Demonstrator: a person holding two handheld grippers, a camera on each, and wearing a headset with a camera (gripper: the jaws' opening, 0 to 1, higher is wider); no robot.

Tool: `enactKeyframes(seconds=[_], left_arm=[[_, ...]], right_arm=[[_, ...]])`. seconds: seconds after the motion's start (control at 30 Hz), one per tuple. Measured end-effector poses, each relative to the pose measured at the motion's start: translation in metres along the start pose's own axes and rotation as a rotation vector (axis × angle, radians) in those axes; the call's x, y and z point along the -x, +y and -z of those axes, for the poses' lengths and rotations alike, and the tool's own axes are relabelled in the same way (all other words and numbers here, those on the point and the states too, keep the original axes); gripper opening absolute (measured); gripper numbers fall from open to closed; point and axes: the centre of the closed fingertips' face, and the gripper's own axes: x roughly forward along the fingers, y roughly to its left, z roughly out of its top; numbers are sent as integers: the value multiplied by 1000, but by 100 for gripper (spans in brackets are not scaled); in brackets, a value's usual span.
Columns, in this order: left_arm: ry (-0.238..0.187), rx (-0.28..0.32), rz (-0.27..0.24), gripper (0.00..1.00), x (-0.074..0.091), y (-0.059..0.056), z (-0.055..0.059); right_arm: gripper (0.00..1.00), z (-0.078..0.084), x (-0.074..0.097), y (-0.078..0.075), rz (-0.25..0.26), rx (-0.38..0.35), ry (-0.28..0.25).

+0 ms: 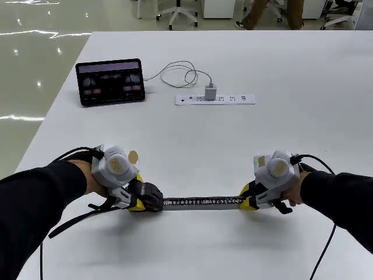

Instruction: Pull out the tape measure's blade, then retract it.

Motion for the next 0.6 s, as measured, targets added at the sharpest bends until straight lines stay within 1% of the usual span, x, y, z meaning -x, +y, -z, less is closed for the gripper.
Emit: enactKeyframes(seconds=[0.6], left_arm=[[0, 4, -2, 31, 0, 0, 0]], right_arm=[[11, 11, 7, -2, 8, -21, 7]])
